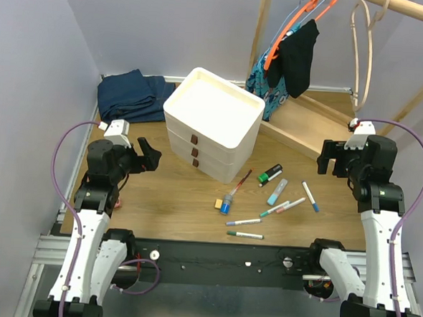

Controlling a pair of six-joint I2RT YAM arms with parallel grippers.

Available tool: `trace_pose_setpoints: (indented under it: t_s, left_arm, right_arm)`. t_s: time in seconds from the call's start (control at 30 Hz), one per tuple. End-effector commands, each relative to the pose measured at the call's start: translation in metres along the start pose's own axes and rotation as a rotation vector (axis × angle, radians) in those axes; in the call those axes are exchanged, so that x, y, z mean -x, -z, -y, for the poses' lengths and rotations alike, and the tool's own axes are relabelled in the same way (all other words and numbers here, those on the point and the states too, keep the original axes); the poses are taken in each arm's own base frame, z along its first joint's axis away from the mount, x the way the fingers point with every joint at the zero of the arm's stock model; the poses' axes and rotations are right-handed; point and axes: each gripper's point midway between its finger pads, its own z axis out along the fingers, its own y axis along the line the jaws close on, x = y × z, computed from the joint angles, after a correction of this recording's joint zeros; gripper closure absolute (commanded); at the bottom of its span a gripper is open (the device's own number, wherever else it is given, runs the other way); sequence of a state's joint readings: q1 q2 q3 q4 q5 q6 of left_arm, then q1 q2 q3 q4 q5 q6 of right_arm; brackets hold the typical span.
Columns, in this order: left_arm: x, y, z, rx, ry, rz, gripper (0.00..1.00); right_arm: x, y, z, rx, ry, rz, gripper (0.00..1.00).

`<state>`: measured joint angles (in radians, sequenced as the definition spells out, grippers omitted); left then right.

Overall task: Sort the stationery into containers
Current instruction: Open the drawer in the storage box.

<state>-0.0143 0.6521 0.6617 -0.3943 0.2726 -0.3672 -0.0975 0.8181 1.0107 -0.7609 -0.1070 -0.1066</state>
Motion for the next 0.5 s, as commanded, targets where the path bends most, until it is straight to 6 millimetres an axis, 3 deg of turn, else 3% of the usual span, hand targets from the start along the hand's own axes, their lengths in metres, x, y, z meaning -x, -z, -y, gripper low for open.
trace_pose_setpoints:
  t_s: [0.0,0.17,0.23,0.27,0.43,0.47]
  left_arm:
    - [0.022,-0.005,0.016,-0.056,0.073,0.030,0.01]
    - [-0.014,-0.020,0.004,-0.034,0.234,-0.080,0.01]
    - [-0.025,-0.026,0.010,-0.078,0.279,-0.110,0.01]
    - [-0.039,-0.030,0.006,-0.074,0.310,-0.135,0.03]
    - [-0.058,-0.041,0.003,-0.106,0.375,-0.121,0.12]
    - [-0.072,-0.043,0.002,-0.122,0.393,-0.145,0.15]
  right_arm:
    - [0.011,0.009,-0.012,0.072,0.047,0.033,0.00]
    - [0.018,0.022,-0.046,0.304,0.238,0.093,0.00]
    - [0.020,0.028,-0.055,0.354,0.266,0.117,0.00]
    - [0.021,0.031,-0.061,0.393,0.286,0.132,0.00]
    - [0.020,0.023,-0.068,0.451,0.290,0.109,0.00]
    - [0.019,0.020,-0.069,0.459,0.283,0.098,0.00]
